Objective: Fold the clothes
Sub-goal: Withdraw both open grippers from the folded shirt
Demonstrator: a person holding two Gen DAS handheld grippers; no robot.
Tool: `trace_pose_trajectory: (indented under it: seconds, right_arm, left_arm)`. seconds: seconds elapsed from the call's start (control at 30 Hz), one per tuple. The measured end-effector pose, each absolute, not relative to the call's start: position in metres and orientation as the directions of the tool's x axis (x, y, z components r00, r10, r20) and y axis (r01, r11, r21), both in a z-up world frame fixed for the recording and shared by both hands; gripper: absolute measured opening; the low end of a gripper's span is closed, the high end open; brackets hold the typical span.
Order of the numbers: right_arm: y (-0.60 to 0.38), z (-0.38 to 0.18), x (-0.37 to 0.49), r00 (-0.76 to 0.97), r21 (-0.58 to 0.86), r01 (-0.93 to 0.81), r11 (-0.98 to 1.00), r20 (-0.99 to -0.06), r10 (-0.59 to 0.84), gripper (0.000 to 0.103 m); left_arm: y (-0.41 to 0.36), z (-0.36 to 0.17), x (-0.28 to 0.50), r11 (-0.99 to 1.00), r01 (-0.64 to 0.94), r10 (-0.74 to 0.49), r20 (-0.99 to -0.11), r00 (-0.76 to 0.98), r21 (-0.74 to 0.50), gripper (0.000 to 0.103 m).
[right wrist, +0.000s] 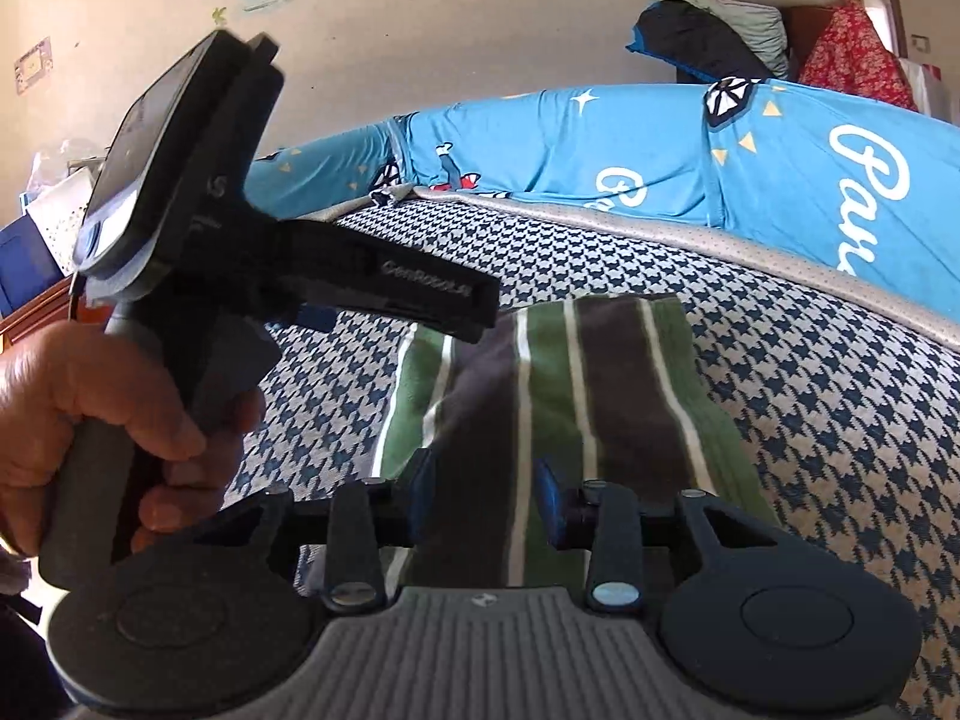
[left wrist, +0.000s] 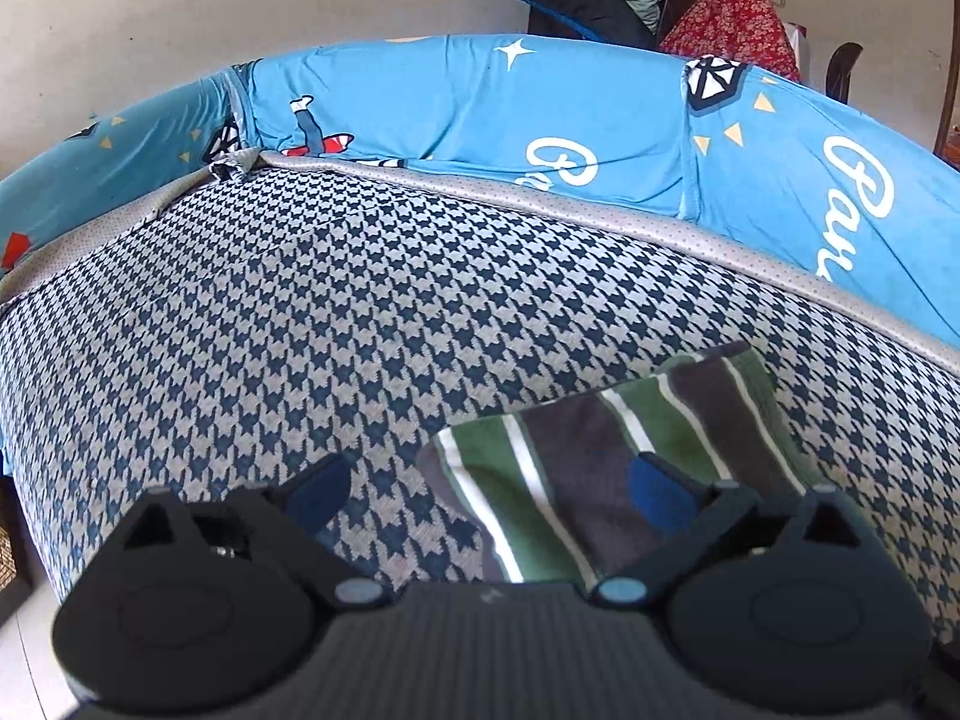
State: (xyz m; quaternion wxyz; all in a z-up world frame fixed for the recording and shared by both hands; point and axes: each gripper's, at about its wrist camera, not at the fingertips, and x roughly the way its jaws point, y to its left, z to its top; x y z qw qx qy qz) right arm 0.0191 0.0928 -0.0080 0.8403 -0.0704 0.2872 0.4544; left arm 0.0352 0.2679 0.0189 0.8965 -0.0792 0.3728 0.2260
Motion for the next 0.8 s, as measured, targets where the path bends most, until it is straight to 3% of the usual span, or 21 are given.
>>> trace_pose_trajectory:
  seconds: [0.27,0.63,0.8]
  right_arm:
    - [0.103,-0.031,0.006,0.412,0.085,-0.819,0.568,-0.601,0.685,0.036]
    - [0.099,-0.025,-0.01,0.415,0.052,-0.841,0.539,-0.577,0.704,0.037]
    - [0.108,-0.035,-0.019,0.371,0.027,-0.871,0.491,-0.62,0.691,0.037]
  left_arm:
    - [0.259,0.001,0.046,0.902,-0.423,0.34,-0.739,0.581,0.083,0.103]
    - [0.269,0.007,0.038,0.881,-0.472,0.344,-0.738,0.581,0.039,0.103]
    - [0.263,0.007,0.039,0.89,-0.454,0.335,-0.744,0.578,0.048,0.103]
